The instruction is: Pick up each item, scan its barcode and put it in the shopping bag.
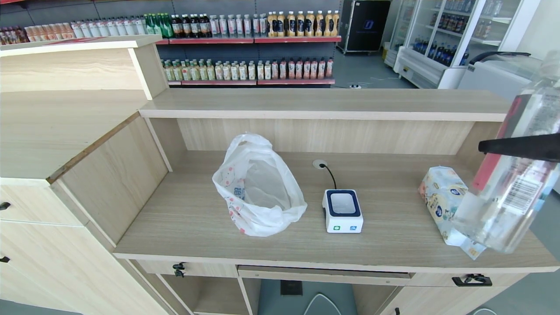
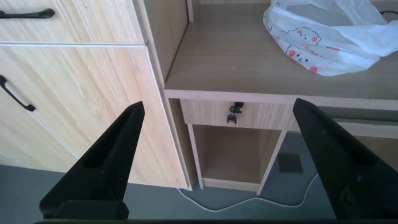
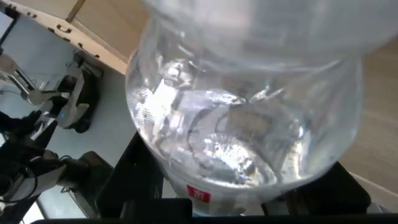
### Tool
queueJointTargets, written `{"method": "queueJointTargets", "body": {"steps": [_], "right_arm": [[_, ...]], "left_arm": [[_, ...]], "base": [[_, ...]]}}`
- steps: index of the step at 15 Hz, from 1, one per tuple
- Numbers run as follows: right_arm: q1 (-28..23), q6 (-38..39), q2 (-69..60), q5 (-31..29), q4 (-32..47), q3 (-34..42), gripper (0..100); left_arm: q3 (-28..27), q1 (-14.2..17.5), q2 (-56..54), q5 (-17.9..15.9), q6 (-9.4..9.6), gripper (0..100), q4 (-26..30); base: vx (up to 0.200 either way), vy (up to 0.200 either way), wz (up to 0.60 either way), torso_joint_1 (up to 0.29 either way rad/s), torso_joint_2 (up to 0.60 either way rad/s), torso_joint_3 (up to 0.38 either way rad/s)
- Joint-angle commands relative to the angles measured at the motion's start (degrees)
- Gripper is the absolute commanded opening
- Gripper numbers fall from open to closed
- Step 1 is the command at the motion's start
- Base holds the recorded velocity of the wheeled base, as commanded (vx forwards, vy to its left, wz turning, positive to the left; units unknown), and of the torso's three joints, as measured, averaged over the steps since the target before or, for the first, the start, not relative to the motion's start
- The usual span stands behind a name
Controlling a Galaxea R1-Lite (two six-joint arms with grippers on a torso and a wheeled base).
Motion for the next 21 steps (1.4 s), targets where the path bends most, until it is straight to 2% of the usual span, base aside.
{"method": "queueJointTargets", "body": {"steps": [1, 5, 8, 21], "right_arm": [[4.1, -0.1, -5.6, 0.5, 0.5, 2.1, 0], [6.3, 0.1, -10.6, 2.0, 1.7, 6.1, 0], [6.3, 0.3, -13.0, 3.9, 4.7, 5.1, 0], [4.7, 3.2, -14.4, 6.7, 4.7, 4.7, 0]], "left_arm": [[0.0, 0.0, 0.1, 0.0, 0.0, 100, 0.0], [0.0, 0.0, 0.0, 0.0, 0.0, 100, 0.0], [0.0, 0.0, 0.0, 0.0, 0.0, 100, 0.0], [0.0, 0.0, 0.0, 0.0, 0.0, 100, 0.0]], "base": [[0.0, 0.0, 0.0, 0.0, 0.0, 0.0], [0.0, 0.0, 0.0, 0.0, 0.0, 0.0], [0.0, 0.0, 0.0, 0.0, 0.0, 0.0], [0.0, 0.0, 0.0, 0.0, 0.0, 0.0]]}}
